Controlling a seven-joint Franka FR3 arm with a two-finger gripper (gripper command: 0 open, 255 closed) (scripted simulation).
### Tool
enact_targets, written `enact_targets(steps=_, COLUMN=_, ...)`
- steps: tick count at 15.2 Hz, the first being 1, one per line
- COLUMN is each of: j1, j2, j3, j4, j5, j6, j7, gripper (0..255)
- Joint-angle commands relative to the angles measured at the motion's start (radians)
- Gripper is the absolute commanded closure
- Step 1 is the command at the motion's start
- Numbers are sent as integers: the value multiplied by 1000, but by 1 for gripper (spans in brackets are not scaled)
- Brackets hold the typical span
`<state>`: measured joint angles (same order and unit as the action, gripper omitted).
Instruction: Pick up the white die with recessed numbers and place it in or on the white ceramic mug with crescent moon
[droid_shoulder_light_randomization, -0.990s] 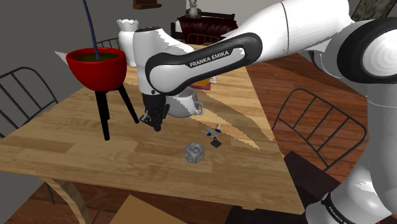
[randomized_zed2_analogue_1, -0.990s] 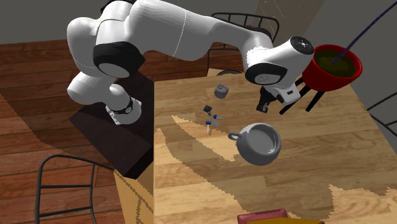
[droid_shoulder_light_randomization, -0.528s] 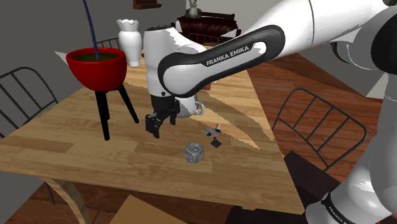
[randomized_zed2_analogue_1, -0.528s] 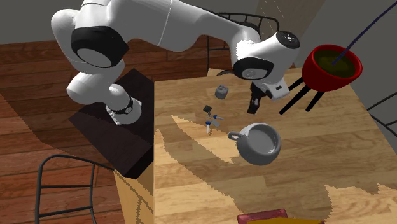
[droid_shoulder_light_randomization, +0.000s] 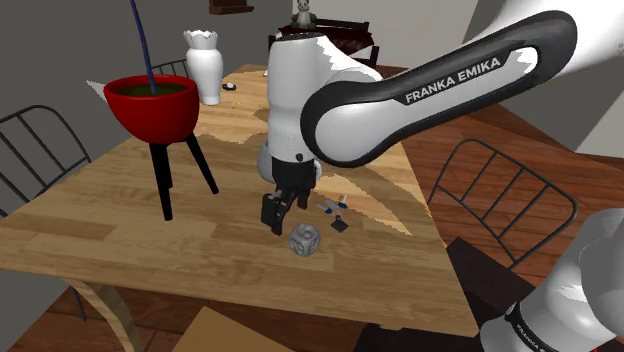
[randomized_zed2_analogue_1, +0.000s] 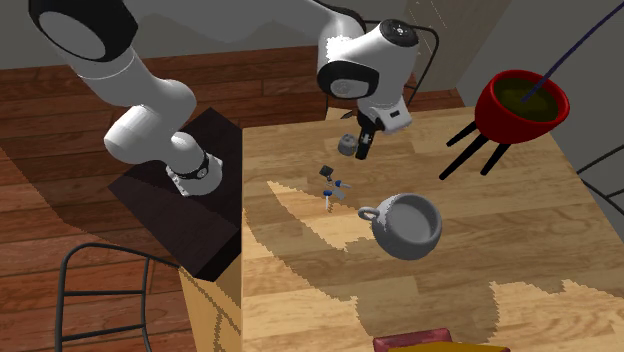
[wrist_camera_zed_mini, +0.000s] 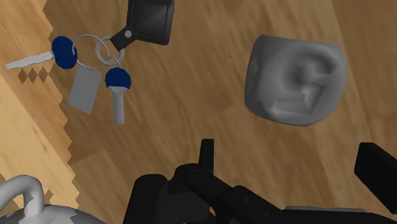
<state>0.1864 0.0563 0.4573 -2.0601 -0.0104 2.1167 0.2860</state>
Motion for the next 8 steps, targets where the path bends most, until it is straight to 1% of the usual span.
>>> enact_targets(steps=1, j1=1, j2=-83, j3=7, j4=-78, j5=48, j6=4, j7=-18, gripper=0)
enact_targets(steps=2, j1=4, j2=-125, j3=9, j4=-114, j5=72, j6=3, j7=-28, gripper=0)
enact_targets(steps=3, j1=6, j2=-141, j3=8, j4=-128, j5=82, j6=2, j7=-32, gripper=0)
enact_targets(steps=8, j1=8, j2=-108, j3=12, j4=-165, j5=67, j6=70, j7=-21, gripper=0)
